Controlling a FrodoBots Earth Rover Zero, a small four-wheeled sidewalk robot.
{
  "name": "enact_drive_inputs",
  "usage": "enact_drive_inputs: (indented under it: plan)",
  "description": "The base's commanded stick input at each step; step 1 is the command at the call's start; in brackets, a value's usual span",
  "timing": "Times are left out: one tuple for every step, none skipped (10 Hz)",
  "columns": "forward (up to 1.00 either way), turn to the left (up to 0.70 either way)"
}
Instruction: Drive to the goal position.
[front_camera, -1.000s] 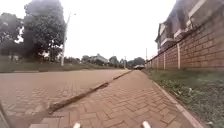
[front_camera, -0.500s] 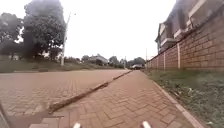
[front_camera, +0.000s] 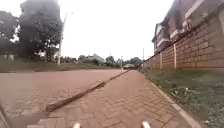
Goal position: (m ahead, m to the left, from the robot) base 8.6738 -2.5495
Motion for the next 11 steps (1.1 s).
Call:
enact_drive_inputs:
  plan:
    - [0.7,-0.35]
    - [0.7,-0.35]
    - [0.7,-0.35]
    - [0.7,-0.35]
    - [0.7,-0.35]
    - [0.7,-0.35]
    - [0.7,-0.24]
    - [0.7,-0.04]
    - [0.7,0.15]
    - [0.7,0.15]
    - [0.7,0.14]
